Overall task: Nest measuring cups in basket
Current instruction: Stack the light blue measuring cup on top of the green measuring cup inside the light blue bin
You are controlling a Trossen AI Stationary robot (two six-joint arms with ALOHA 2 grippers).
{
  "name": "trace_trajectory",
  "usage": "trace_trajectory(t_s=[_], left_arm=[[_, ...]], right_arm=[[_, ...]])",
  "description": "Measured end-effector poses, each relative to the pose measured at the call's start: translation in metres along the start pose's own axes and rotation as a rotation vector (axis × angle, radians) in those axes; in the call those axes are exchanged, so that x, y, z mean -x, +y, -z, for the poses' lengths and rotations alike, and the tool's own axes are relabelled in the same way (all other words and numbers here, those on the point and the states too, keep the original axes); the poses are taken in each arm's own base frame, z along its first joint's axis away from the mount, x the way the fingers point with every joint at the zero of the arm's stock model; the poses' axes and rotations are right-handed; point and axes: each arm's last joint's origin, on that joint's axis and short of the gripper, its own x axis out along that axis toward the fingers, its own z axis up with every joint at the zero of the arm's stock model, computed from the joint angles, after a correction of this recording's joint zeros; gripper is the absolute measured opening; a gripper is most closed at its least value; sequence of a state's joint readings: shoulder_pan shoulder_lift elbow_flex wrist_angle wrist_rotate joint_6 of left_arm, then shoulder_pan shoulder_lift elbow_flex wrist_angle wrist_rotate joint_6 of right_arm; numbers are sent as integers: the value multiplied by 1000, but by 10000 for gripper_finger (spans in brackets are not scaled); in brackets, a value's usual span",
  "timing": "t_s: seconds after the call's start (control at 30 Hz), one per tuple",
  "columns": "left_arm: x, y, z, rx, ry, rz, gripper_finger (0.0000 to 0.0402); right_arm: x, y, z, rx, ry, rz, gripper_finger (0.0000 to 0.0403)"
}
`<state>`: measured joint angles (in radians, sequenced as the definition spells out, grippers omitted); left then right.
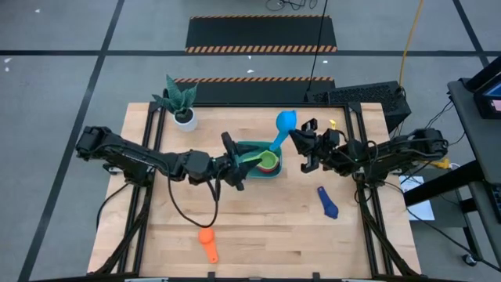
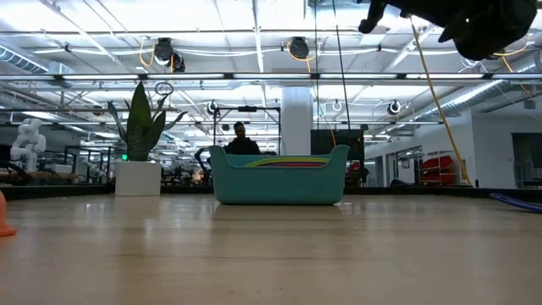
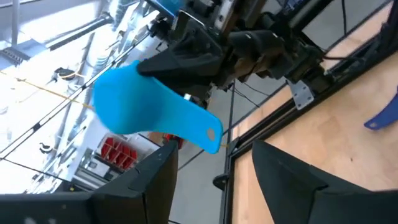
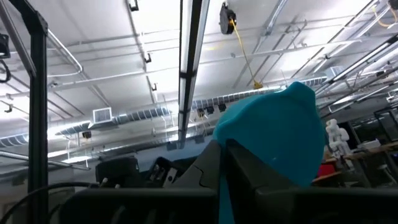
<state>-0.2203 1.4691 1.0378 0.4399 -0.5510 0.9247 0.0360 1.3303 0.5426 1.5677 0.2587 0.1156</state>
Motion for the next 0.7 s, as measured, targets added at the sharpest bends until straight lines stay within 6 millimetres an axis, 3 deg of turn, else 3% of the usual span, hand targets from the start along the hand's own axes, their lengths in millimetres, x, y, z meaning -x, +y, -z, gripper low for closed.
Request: trace_trajectory(t_s=[0.37, 0.7], left_arm=[[-16, -19, 4, -107, 88, -127, 221], [-14, -25, -3, -141, 27, -111, 152]], right_arm=[[-13, 13, 8, 5, 0, -32, 0], [-13, 14, 7, 2, -2, -36, 0]])
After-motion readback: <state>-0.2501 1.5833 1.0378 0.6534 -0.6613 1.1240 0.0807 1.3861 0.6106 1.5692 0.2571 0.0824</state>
